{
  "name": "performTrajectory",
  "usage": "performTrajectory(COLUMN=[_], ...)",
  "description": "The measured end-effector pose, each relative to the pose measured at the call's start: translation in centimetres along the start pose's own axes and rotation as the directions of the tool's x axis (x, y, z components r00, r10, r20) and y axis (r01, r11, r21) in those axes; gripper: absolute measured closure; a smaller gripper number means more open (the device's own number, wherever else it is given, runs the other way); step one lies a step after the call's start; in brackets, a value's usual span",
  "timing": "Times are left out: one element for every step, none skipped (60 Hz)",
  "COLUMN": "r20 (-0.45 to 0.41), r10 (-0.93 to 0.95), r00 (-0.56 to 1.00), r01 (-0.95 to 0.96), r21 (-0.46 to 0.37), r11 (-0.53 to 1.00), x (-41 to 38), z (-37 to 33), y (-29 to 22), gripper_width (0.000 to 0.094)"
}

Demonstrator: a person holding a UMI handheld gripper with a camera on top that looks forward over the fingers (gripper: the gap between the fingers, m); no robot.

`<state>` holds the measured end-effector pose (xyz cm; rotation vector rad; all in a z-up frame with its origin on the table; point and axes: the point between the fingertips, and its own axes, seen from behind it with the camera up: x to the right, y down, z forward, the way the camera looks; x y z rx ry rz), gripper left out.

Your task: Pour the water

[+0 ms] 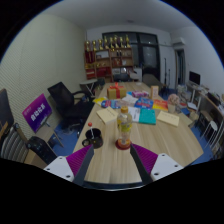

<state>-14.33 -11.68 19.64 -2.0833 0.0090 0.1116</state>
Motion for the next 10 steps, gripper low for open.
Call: performTrajectory(r20=[0.002,0.003,0.005,0.01,0.016,0.023,0.031,0.04,0.05,0.06], r10=[-0.004,-0.006,-0.006,-0.006,-0.004,-0.003,-0.002,-0.002,-0.004,-0.005], r00=[1.0,1.0,1.0,1.0,1.0,1.0,1.0,0.999,0.999,0.998], r01=[0.004,0.006,0.006,0.005,0.003,0.001,0.0,0.0,0.0,0.001], r21=[0.016,0.032,0.047,0.057,0.06,0.06,0.059,0.059,0.063,0.067], r11=[1.0,0.999,0.999,0.998,0.998,0.998,0.998,0.998,0.998,0.998], x=[-0.1,0.0,0.0,0.1,0.1,0.1,0.1,0.1,0.1,0.1], z=[-0.4,-0.7,-0.9,-1.4,-1.8,-2.1,-2.5,-3.0,-3.4,-3.8], y=[-0.3,-0.7,-1.1,-1.2,-1.2,-1.2,-1.2,-1.1,-1.1,-1.1], gripper_width=[0.0105,0.0105,0.0111,0.0114,0.0113,0.0113,0.0112,0.0109,0.011,0.0112])
